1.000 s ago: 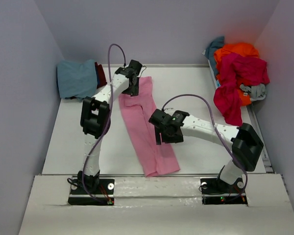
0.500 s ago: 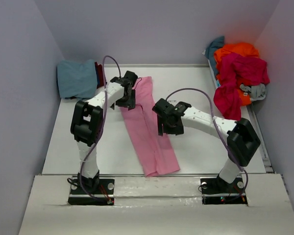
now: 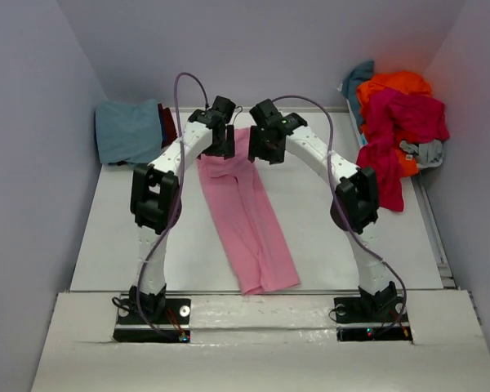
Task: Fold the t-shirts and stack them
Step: Fold the tshirt
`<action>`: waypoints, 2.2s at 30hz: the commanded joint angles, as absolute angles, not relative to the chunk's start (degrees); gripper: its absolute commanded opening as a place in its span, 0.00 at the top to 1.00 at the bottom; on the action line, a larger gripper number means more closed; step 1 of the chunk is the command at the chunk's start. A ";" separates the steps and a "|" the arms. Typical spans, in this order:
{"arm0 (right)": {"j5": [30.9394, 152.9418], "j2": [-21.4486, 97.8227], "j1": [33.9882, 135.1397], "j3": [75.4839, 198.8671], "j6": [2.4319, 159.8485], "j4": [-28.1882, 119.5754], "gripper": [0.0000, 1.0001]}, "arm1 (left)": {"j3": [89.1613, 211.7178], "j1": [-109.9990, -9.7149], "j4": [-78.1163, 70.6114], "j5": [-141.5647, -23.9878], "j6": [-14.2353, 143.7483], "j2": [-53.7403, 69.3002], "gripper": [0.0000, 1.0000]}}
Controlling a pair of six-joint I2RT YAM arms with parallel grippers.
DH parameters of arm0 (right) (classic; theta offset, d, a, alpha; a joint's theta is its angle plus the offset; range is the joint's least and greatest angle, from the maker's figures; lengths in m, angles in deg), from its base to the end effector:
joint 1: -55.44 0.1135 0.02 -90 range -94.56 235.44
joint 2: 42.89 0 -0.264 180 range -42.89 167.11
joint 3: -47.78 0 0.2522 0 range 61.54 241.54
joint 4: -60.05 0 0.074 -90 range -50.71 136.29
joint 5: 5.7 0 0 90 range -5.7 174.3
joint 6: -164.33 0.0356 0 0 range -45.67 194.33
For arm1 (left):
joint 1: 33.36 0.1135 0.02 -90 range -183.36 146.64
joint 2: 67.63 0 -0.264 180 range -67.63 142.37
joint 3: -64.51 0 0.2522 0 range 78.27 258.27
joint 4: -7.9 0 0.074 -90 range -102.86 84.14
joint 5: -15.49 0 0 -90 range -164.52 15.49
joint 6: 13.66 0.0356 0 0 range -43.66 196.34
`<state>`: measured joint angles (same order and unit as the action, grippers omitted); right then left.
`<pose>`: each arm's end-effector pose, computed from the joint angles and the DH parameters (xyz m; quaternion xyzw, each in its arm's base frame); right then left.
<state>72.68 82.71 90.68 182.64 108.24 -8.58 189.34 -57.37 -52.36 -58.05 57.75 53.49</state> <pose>0.3946 0.2700 0.2751 0.0156 0.9598 0.0687 0.2718 0.4314 -0.1811 0.2656 0.0037 0.9487 0.0243 0.3152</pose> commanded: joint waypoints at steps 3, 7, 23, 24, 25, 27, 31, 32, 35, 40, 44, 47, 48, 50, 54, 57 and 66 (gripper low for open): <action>83.41 93.06 85.33 195.48 105.00 -12.42 0.40 | 196.13 -55.24 -55.43 -64.31 56.03 60.25 0.10; 88.07 96.05 84.09 197.85 104.30 -10.93 0.47 | 200.52 -53.49 -56.13 -68.09 55.60 64.20 0.10; 102.74 103.45 82.95 205.60 101.57 -10.14 0.47 | 198.51 -47.68 -55.43 -70.38 54.19 63.86 0.10; 104.41 103.27 82.95 204.46 101.57 -9.27 0.48 | 197.98 -47.68 -55.34 -70.56 54.10 63.77 0.10; 106.95 102.92 82.95 201.93 101.75 -7.43 0.50 | 197.54 -47.68 -55.08 -70.65 54.01 63.77 0.10; 108.90 102.48 82.95 199.89 101.84 -5.84 0.51 | 196.05 -47.68 -54.55 -71.43 53.75 63.33 0.10; 113.82 102.12 82.95 198.30 101.75 -2.14 0.51 | 193.76 -47.16 -53.06 -74.16 52.87 63.07 0.10; 114.18 102.47 82.95 200.13 101.75 -2.40 0.51 | 192.71 -47.16 -52.44 -76.60 52.78 62.98 0.10; 113.92 104.32 82.95 202.69 101.40 -3.89 0.50 | 191.48 -47.16 -51.39 -77.94 52.34 62.63 0.10; 112.52 103.27 82.95 201.73 99.55 -4.07 0.47 | 190.33 -46.01 -50.86 -76.98 52.34 61.49 0.10; 104.28 101.42 82.34 199.53 99.55 -4.42 0.45 | 190.51 -44.35 -51.03 -77.33 52.78 61.66 0.10; 99.79 101.77 81.81 198.75 101.13 -5.30 0.44 | 190.07 -43.82 -50.51 -78.29 52.96 61.93 0.10; 99.16 101.60 81.80 197.87 101.48 -4.78 0.44 | 189.72 -43.82 -50.42 -78.99 53.04 61.84 0.10; 98.63 100.99 81.10 195.50 102.97 -2.51 0.43 | 189.72 -43.82 -50.33 -79.26 53.13 61.84 0.10; 96.16 102.03 79.88 194.69 105.52 -1.00 0.40 | 189.63 -43.82 -50.68 -79.96 53.83 62.01 0.10; 96.95 103.26 79.35 195.48 105.88 0.76 0.39 | 189.36 -43.82 -50.77 -80.05 54.54 61.75 0.10; 105.13 107.75 78.82 196.72 107.02 9.54 0.39 | 189.98 -43.82 -51.30 -82.60 55.77 63.07 0.10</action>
<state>102.21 104.45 79.14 195.62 106.62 3.72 190.36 -43.75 -50.00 -79.92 54.64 64.95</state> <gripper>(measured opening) 0.611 0.901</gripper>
